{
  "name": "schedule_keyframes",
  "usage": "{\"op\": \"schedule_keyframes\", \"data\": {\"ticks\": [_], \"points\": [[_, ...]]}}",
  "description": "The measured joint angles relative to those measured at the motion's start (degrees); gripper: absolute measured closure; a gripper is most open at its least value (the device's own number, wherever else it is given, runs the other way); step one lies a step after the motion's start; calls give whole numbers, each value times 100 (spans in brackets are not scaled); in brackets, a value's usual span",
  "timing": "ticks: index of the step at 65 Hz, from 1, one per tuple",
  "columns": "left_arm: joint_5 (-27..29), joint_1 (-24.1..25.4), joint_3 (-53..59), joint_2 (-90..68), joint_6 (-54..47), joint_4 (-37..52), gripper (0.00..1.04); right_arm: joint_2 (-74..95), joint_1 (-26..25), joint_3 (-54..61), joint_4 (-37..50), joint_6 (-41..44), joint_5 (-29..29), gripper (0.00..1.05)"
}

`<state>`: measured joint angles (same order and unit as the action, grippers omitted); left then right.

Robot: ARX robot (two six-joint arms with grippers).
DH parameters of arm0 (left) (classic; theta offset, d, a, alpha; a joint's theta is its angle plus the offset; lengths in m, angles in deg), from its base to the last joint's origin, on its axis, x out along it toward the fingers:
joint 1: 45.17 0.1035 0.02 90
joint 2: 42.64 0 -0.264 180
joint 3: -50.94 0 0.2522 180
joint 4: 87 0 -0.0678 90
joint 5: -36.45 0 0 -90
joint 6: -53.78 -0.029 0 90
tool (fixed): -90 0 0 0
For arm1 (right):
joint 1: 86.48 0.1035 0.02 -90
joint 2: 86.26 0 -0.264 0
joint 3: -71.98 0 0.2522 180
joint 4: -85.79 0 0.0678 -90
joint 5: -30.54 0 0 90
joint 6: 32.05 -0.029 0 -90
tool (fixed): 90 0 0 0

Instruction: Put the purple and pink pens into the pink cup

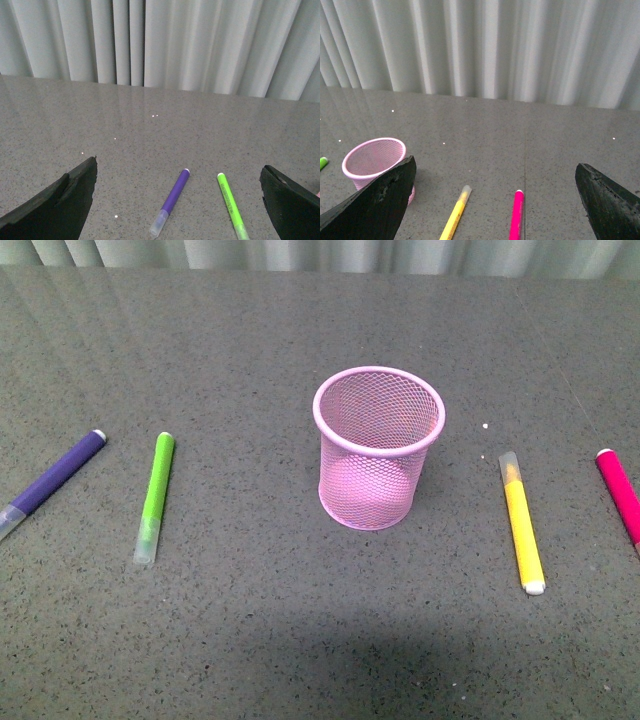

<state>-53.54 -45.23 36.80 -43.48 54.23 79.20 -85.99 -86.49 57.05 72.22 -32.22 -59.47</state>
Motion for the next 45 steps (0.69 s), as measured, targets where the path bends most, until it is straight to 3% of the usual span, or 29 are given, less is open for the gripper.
{"op": "schedule_keyframes", "data": {"ticks": [45], "points": [[0,0,0,0,0,0,8,0,0,0,0,0,0,7]]}}
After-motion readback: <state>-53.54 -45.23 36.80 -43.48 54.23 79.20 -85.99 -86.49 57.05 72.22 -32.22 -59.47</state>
